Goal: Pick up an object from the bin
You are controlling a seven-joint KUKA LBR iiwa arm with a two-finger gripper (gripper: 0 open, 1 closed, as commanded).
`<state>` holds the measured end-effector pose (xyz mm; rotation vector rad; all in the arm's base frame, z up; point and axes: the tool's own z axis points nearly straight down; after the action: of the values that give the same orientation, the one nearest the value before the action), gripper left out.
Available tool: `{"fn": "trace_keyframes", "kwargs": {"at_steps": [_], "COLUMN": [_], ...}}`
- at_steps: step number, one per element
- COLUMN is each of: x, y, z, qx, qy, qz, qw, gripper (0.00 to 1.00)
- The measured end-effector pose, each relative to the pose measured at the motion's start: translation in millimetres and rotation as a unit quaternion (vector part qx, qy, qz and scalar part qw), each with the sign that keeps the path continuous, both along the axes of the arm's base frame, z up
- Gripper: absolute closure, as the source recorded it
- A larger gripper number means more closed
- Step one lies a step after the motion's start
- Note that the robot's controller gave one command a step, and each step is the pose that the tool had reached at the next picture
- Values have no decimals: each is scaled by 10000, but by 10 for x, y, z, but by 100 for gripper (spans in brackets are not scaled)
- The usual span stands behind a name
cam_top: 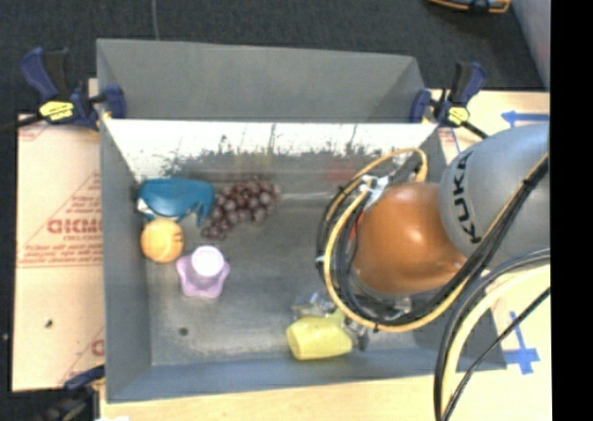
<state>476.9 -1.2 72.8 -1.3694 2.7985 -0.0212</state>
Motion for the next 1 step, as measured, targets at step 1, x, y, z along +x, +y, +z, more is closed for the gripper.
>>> {"fn": "trace_keyframes", "kwargs": {"at_steps": [1], "x": [25], "y": [28], "z": [11], "qx": [-8], "qy": [-43], "qz": [487], "qw": [9988], "gripper": [100]}}
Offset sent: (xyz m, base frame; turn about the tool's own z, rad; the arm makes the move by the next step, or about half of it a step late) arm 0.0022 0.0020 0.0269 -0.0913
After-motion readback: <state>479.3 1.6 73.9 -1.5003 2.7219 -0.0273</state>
